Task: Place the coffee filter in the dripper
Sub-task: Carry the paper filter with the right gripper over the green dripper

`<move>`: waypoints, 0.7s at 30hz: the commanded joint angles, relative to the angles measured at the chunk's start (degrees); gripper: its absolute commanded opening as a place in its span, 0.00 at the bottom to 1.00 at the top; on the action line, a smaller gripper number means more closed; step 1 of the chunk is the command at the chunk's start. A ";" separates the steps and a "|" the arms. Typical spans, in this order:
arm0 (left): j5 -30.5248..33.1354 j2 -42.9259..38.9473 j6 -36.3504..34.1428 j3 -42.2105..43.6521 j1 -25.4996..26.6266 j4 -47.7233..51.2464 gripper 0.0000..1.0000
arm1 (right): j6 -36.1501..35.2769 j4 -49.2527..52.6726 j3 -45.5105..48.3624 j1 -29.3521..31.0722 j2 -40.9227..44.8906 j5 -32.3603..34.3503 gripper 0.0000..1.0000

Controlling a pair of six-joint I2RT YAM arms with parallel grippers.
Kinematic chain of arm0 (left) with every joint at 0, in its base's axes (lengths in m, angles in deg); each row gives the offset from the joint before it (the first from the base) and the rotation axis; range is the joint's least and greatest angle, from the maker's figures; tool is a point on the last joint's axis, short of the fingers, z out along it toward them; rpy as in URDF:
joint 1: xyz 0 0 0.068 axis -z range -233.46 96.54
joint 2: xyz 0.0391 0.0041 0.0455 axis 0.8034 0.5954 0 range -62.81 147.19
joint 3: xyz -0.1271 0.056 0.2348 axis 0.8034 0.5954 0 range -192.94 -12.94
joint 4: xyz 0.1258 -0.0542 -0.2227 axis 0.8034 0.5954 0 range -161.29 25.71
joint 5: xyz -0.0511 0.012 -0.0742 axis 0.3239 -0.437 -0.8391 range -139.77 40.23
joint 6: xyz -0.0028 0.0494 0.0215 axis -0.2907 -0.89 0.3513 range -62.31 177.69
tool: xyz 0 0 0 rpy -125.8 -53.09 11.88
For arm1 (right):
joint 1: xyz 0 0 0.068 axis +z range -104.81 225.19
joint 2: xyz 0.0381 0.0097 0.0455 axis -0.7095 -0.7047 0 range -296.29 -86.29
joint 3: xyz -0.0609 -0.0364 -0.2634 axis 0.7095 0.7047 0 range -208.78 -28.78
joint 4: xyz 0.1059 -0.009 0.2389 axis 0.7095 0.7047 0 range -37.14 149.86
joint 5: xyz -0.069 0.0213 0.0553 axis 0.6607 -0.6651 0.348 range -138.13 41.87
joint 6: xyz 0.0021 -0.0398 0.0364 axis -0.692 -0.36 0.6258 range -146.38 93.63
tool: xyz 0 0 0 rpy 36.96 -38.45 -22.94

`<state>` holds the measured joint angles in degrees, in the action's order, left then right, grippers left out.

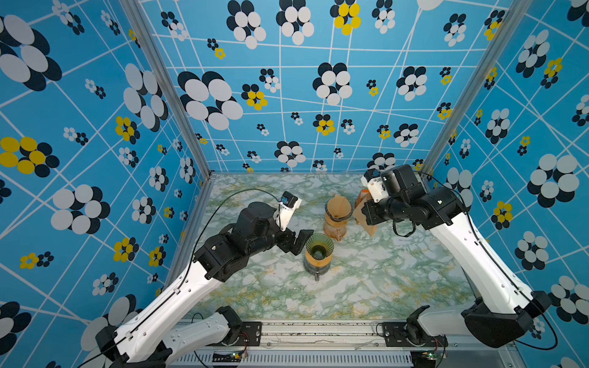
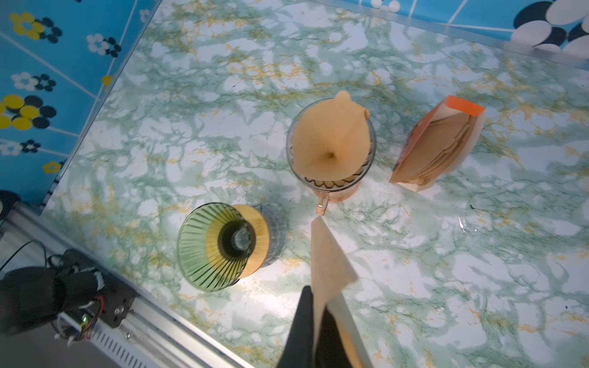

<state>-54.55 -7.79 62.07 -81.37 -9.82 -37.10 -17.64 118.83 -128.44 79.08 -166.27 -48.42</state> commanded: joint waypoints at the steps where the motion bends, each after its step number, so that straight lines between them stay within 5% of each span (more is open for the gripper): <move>1: -4.85 -3.27 -1.61 2.01 0.13 4.02 0.99 | -1.31 7.93 -4.39 3.74 -3.77 1.36 0.02; 11: -0.99 -13.35 7.56 8.36 0.15 7.23 0.99 | -4.40 20.26 -19.61 14.02 -16.74 3.10 0.01; 21: 1.42 -15.74 10.70 11.31 0.27 12.51 0.99 | -5.18 22.95 -25.89 17.15 -24.96 0.77 0.01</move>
<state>-53.98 -22.41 71.16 -71.81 -9.82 -26.19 -21.75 138.50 -152.48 95.45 -189.79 -47.04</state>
